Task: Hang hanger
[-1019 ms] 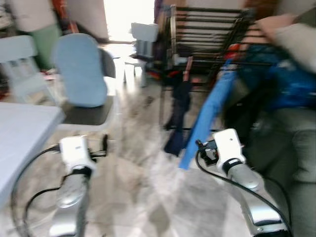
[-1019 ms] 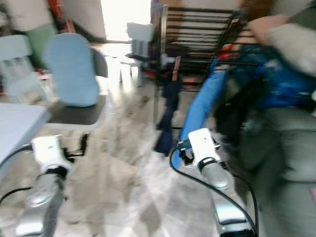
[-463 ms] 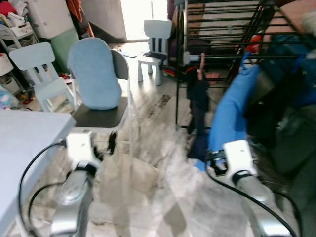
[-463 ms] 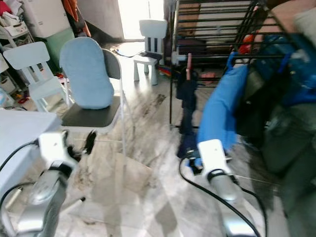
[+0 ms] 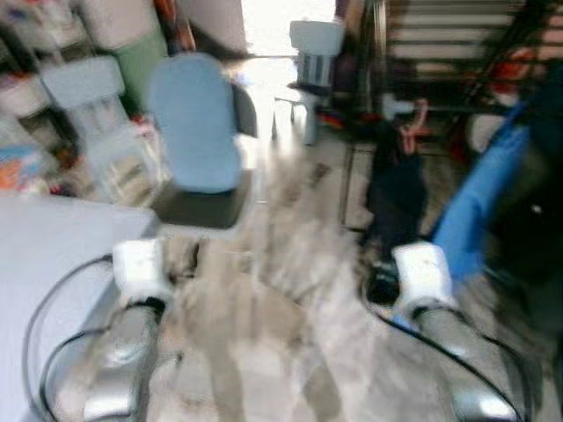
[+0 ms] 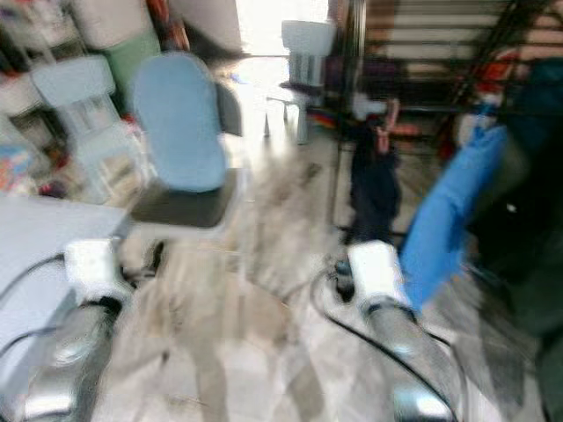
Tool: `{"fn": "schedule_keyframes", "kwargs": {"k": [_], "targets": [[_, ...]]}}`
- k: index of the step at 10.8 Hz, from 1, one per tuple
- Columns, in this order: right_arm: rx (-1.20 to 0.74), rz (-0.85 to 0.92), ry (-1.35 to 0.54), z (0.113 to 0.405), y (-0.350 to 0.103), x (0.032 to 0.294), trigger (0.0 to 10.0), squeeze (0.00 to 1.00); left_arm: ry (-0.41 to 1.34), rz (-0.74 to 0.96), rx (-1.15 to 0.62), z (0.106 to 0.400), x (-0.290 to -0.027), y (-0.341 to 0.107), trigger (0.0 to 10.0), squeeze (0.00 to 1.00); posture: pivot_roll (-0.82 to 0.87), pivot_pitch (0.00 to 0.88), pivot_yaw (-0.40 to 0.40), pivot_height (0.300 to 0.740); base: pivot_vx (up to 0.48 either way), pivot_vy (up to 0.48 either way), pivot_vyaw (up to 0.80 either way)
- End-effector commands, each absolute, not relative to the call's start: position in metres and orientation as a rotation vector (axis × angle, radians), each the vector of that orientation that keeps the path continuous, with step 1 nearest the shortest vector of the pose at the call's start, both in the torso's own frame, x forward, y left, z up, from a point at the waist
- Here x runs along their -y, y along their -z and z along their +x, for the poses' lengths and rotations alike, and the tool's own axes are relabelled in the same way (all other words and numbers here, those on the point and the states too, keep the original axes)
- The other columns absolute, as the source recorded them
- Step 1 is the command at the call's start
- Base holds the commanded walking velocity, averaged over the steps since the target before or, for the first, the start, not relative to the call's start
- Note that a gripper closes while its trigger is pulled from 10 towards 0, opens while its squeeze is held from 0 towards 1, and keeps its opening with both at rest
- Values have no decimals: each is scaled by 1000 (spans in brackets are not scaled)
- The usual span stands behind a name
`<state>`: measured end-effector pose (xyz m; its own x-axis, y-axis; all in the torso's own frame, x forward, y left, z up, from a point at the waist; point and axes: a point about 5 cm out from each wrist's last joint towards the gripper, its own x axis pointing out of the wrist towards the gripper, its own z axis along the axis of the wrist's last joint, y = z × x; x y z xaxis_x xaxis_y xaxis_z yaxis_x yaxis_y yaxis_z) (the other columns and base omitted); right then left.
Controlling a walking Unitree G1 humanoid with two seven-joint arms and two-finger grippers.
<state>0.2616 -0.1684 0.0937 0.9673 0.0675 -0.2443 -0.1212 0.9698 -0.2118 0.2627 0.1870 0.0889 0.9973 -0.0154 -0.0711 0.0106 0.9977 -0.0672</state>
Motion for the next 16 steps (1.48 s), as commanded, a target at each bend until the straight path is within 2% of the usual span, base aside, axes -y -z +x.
{"fn": "schedule_keyframes", "kwargs": {"k": [1, 11, 12, 13, 16], "targets": [[-237, -235, -60, 261, -96, 176, 10000, 0, 39, -66, -58, 266, -179, -93, 10000, 0, -209, 0, 84, 740, 480, 0, 0], [-237, -235, -60, 261, -96, 176, 10000, 0, 39, -66, -58, 266, -179, -93, 10000, 0, -209, 0, 84, 740, 480, 0, 0], [-247, -244, -53, 261, -97, 178, 10000, 0, 82, -92, -69, 268, -167, -93, 10000, 0, -235, 0, 75, 740, 480, 0, -800], [-257, -266, -49, 262, -98, 180, 10000, 0, 143, -142, -99, 270, -150, -90, 10000, 0, -234, 0, 74, 740, 0, 0, 0], [-253, -275, -55, 263, -98, 178, 10000, 0, 140, -151, -112, 270, -149, -89, 10000, 0, -231, 0, 69, 740, 0, 0, 0]]}}
